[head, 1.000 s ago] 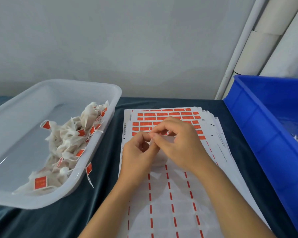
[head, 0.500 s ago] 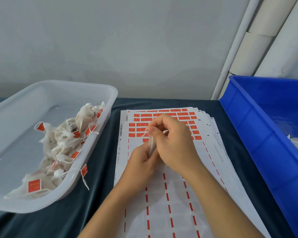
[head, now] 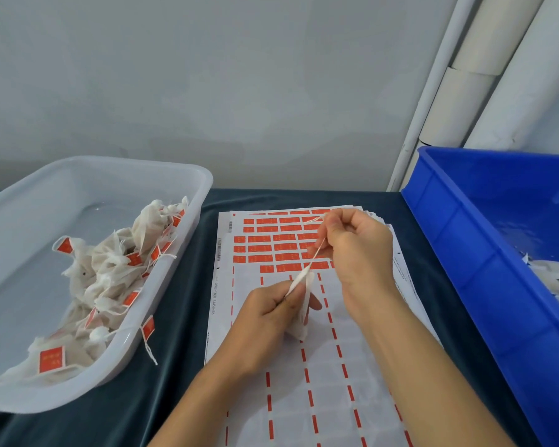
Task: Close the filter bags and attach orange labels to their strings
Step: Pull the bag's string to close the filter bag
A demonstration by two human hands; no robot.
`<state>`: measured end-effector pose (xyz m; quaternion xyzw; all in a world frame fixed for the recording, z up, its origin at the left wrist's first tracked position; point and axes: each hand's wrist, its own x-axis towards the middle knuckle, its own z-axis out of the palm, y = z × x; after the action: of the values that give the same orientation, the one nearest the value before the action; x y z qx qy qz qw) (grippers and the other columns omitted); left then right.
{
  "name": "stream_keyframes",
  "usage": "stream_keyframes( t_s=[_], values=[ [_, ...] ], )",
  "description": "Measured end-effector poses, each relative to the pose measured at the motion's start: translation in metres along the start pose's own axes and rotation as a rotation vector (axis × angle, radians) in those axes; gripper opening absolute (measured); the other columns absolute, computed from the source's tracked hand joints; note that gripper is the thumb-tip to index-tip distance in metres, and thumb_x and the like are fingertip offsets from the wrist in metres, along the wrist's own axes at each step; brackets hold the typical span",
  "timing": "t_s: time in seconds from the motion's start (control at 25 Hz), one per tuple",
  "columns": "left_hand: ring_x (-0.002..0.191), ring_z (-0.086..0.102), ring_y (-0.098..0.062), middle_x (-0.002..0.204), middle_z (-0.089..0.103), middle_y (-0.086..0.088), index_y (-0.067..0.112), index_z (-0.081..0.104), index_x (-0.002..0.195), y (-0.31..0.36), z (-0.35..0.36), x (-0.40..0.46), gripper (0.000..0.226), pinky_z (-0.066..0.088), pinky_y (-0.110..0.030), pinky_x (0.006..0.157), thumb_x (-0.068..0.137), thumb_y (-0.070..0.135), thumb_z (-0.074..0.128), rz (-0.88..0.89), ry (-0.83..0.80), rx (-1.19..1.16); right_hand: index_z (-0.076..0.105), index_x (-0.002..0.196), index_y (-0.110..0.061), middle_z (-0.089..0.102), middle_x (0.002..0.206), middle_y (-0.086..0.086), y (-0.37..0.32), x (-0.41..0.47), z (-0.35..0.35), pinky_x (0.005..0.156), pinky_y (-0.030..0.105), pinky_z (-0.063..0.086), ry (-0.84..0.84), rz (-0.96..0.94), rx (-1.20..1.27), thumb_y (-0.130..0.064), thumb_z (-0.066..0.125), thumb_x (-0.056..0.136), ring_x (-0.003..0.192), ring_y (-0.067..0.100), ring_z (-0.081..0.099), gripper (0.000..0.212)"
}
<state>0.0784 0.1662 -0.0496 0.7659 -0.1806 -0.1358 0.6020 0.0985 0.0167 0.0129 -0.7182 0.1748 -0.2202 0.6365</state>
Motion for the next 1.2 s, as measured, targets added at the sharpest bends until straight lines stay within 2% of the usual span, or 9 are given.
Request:
stream_keyframes(
  t_s=[0.16,0.24,0.36,0.44,0.56,0.72,0.96,1.08,1.2],
  values=[
    [0.101,0.071,-0.013,0.102,0.074,0.014,0.039,0.076,0.105,-0.006,-0.003,0.0,0.036,0.055,-0.015,0.086,0.107,0.054,0.043,-0.02,-0.027,0.025,0.07,0.096,-0.017,0.077,0.085,-0.005,0.01,-0.001,0.0,0.073,0.033,0.065,-0.12,0.118,0.136,-0.029,0.055,0.106,0.079,0.016,0.078,0.022],
    [0.103,0.073,-0.019,0.109,0.075,0.012,0.036,0.074,0.111,-0.005,-0.006,-0.001,0.043,0.06,-0.027,0.09,0.1,0.062,0.042,-0.088,-0.006,-0.06,0.069,0.103,-0.016,0.077,0.086,0.001,0.016,-0.003,-0.004,0.073,0.034,0.064,-0.181,0.17,0.255,-0.027,0.056,0.106,0.082,0.02,0.078,0.017],
    [0.098,0.074,-0.014,0.102,0.077,0.011,0.034,0.076,0.096,-0.001,-0.011,0.0,0.047,0.06,-0.026,0.082,0.095,0.066,0.042,-0.077,0.008,-0.09,0.068,0.111,-0.02,0.077,0.091,0.003,0.03,-0.007,-0.015,0.072,0.032,0.063,-0.185,0.221,0.325,-0.024,0.06,0.104,0.087,0.022,0.078,0.011],
    [0.1,0.072,-0.011,0.102,0.076,0.012,0.031,0.077,0.092,0.003,-0.011,0.002,0.043,0.055,-0.028,0.088,0.098,0.058,0.045,-0.067,0.016,-0.086,0.068,0.111,-0.026,0.077,0.092,-0.002,0.041,-0.01,-0.023,0.07,0.027,0.062,-0.143,0.231,0.276,-0.026,0.061,0.104,0.088,0.018,0.077,0.01],
    [0.101,0.072,-0.015,0.099,0.078,0.005,0.028,0.077,0.084,0.003,-0.01,0.004,0.045,0.049,-0.035,0.1,0.101,0.059,0.049,-0.059,0.027,-0.099,0.067,0.106,-0.03,0.075,0.091,-0.013,0.059,-0.019,-0.031,0.065,0.02,0.06,-0.086,0.096,0.089,-0.027,0.062,0.104,0.084,0.011,0.075,0.006],
    [0.093,0.074,-0.014,0.093,0.079,0.004,0.028,0.077,0.082,0.004,-0.008,0.005,0.043,0.053,-0.033,0.092,0.096,0.057,0.049,-0.069,0.091,-0.152,0.062,0.104,-0.041,0.067,0.106,-0.031,0.072,-0.029,-0.031,0.071,0.01,0.056,-0.033,-0.13,-0.109,-0.036,0.06,0.103,0.099,-0.001,0.069,0.006],
    [0.089,0.073,-0.017,0.091,0.077,0.002,0.027,0.075,0.08,0.003,-0.005,0.007,0.045,0.056,-0.034,0.091,0.093,0.06,0.048,-0.063,0.068,-0.151,0.061,0.128,-0.04,0.055,0.128,-0.024,0.07,-0.034,-0.029,0.087,0.009,0.051,-0.094,-0.47,-0.223,-0.033,0.056,0.103,0.121,0.01,0.058,0.027],
    [0.086,0.072,-0.019,0.087,0.075,-0.001,0.023,0.075,0.085,0.002,-0.005,0.007,0.044,0.057,-0.029,0.085,0.096,0.056,0.048,-0.029,0.023,-0.133,0.053,0.143,-0.044,0.048,0.144,-0.031,0.068,-0.036,-0.025,0.101,0.008,0.044,-0.323,-0.444,-0.152,-0.039,0.047,0.105,0.139,0.001,0.046,0.038],
    [0.089,0.072,-0.022,0.089,0.075,-0.003,0.017,0.074,0.089,-0.001,-0.005,0.008,0.045,0.059,-0.03,0.086,0.099,0.052,0.047,-0.001,-0.016,-0.119,0.059,0.132,-0.05,0.061,0.131,-0.032,0.071,-0.037,-0.023,0.097,0.016,0.053,-0.417,-0.314,-0.102,-0.048,0.049,0.104,0.126,-0.003,0.057,0.03]
  ],
)
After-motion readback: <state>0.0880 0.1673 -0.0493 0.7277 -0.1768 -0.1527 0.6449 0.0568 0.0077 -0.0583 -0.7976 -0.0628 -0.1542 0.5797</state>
